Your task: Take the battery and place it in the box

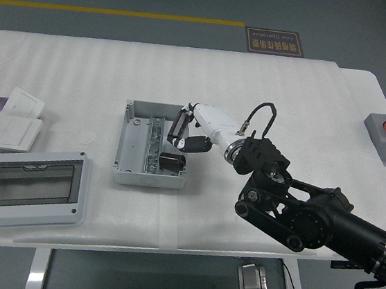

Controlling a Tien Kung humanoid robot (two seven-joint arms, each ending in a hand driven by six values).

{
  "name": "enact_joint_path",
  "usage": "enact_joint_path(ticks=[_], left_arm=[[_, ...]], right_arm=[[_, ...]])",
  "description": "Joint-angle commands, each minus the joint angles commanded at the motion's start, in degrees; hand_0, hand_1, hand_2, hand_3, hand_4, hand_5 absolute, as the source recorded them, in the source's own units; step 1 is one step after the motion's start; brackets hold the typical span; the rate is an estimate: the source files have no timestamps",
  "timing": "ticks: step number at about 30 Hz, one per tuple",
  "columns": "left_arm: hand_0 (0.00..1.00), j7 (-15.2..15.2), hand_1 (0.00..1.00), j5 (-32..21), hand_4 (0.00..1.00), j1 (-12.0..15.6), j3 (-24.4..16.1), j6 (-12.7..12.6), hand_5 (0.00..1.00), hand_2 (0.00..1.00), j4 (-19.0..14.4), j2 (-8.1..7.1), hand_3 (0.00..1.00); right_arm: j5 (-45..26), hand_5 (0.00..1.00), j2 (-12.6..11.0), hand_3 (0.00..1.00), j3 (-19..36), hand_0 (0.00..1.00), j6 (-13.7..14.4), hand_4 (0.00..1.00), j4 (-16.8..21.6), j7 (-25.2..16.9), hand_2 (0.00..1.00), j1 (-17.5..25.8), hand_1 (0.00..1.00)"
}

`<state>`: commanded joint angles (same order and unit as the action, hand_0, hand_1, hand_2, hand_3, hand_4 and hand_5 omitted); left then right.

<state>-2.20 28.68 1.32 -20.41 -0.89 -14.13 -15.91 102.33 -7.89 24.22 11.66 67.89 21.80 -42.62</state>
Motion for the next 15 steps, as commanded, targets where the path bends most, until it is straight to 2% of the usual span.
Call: enact_joint_path(ticks=[1,6,7,15], left_arm=[[0.644,0.0,0.672,0.0,0.744,0.0,0.0,0.0,0.522,0.591,0.0,0.0,0.621],[0.644,-0.1,0.672,-0.4,0.744,0.3,0.5,0.0,0.522,0.591,0.1,0.02,0.621],[0.643,-0.1,0.672,-0.6,0.744,0.3,0.6,0.0,0.524,0.591,0.2,0.02,0.62],[0.644,-0.1,0.672,-0.7,0.744,0.4,0.8,0.0,0.524,0.59,0.2,-0.03,0.62]], right_arm=[[0.5,0.322,0.3,0.746,-0.3,0.507,-0.2,0.542,0.1,0.1,0.697,0.2,0.676],[1.6,0.322,0.9,0.746,-0.9,0.507,-0.6,0.542,0.3,0.3,0.697,0.5,0.676],[1.7,0.607,0.9,0.998,-0.9,0.706,-0.6,0.914,0.3,0.3,0.992,0.5,0.935],[2.5,0.627,1.1,0.998,-1.3,0.709,-1.1,0.938,0.1,0.6,0.998,0.4,0.952]])
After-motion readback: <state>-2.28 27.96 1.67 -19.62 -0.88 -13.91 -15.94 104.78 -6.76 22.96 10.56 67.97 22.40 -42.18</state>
